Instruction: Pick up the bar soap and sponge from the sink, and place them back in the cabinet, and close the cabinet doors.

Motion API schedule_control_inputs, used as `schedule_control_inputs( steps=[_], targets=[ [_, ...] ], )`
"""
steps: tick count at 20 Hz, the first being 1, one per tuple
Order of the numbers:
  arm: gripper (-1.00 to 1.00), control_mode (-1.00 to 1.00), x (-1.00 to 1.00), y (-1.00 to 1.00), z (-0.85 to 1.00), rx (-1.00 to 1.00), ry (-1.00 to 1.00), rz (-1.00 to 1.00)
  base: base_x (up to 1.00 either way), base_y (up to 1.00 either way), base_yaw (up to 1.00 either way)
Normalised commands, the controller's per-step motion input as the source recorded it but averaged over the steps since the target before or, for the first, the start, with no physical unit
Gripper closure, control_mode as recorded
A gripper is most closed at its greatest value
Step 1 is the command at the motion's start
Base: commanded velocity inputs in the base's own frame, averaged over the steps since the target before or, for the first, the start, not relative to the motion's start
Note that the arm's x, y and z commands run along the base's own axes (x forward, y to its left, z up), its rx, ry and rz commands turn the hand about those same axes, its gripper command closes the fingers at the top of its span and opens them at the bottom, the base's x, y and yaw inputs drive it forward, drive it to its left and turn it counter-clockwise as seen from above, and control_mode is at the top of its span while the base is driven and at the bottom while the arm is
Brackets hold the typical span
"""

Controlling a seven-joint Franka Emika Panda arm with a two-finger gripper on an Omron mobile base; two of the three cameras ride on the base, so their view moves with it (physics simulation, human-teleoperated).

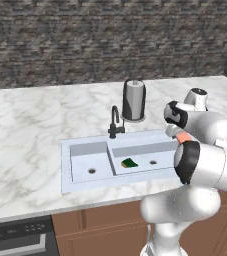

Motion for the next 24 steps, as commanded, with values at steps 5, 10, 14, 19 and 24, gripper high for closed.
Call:
schedule_control_inputs(
  steps=[5, 10, 14, 19, 24],
  targets=[
    [1.0, -1.0, -0.33, 0.19, 0.38, 0.0, -0.04, -0.03, 0.0, 0.0, 0.0],
    [1.0, -1.0, -0.24, 0.27, 0.42, -0.01, -0.02, -0.03, 0.0, 0.0, 0.0],
    [1.0, -1.0, -0.27, 0.17, 0.37, 0.0, 0.0, 0.0, 0.0, 0.0, 0.0],
    [1.0, -1.0, -0.11, 0.32, 0.34, 0.0, -0.02, -0.08, 0.0, 0.0, 0.0],
    [1.0, -1.0, -0.19, 0.35, 0.23, 0.0, -0.05, -0.13, 0.0, 0.0, 0.0]
  ],
)
